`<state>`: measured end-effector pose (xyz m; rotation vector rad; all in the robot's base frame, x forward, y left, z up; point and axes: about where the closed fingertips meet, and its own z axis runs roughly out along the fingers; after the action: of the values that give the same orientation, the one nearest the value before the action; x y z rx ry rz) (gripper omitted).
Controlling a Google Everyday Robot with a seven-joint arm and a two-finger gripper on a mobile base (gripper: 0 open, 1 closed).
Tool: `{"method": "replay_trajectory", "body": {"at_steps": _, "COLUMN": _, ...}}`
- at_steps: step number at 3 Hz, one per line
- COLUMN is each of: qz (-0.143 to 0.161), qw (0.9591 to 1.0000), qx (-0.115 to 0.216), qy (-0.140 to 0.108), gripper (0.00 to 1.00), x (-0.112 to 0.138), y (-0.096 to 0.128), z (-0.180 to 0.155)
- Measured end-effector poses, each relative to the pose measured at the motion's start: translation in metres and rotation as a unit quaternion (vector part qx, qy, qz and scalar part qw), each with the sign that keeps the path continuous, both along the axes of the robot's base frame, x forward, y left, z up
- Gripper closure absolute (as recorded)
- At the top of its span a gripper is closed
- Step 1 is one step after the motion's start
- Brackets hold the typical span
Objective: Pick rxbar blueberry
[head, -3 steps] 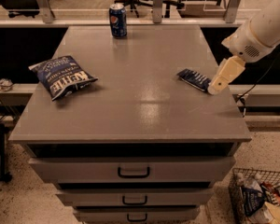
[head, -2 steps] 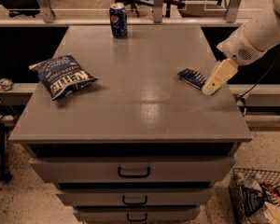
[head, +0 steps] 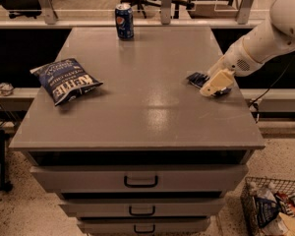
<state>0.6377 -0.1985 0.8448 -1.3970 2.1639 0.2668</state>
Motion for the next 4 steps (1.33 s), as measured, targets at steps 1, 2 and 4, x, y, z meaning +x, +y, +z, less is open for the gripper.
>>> {"method": "replay_trajectory", "body": {"at_steps": 1, "qz": -0.004, "qw": 0.9999, "qx": 0.008, "qy": 0.006, "gripper": 0.64, "x": 0.004, "y": 0.001, "z": -0.007}}
{"method": "replay_trajectory", "body": {"at_steps": 2, "qz": -0.005, "qw": 0.9998, "qx": 0.018, "qy": -0.001, "gripper": 0.87, "x": 0.006, "y": -0.001, "z": 0.0}}
{"method": "replay_trajectory", "body": {"at_steps": 4, "qz": 0.015, "qw": 0.9984, "qx": 0.049, "qy": -0.024, "gripper": 1.0, "x": 0.004, "y": 0.01, "z": 0.034}}
